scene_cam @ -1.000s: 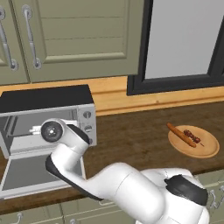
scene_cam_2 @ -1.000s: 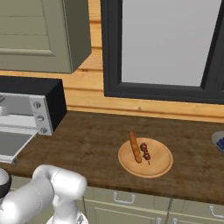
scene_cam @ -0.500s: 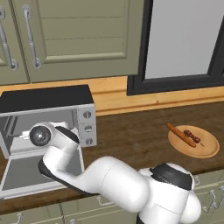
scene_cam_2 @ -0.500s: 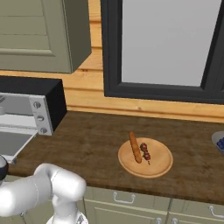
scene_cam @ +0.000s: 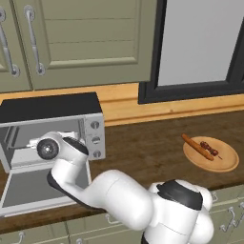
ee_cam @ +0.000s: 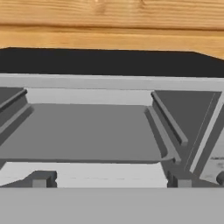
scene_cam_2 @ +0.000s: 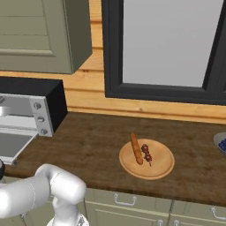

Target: Pick up the kebab skewer and baguette bread, and place them inside the toaster oven. Close the toaster oven door and start by setting the timer.

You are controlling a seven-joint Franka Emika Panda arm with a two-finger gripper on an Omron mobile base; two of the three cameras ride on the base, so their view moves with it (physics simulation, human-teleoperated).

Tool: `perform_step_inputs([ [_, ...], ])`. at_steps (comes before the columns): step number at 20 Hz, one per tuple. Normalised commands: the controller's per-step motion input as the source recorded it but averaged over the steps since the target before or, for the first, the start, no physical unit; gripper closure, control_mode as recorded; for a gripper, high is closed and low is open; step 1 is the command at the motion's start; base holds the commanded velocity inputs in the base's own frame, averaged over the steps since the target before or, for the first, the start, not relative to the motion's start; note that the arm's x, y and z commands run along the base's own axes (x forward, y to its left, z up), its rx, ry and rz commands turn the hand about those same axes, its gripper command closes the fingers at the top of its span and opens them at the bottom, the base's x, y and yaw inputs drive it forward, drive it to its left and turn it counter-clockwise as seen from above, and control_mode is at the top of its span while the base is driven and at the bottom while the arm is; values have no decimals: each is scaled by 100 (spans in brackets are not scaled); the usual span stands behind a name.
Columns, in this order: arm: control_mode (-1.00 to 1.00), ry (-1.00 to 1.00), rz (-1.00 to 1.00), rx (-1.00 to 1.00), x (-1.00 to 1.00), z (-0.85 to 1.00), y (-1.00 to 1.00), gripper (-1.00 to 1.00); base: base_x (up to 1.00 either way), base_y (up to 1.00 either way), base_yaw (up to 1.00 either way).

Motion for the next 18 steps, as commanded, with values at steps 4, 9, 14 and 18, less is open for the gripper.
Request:
perform_step_inputs([
  [4,-100,0,0,2,23,-25,-7,-100,0,0,0],
  [9,-100,0,0,0,23,-18,0,-100,0,0,0],
  [14,-100,0,0,0,35,0,0,-100,0,0,0],
  [18,-100,-1,6,1,17,-6,25,-100,0,0,0],
])
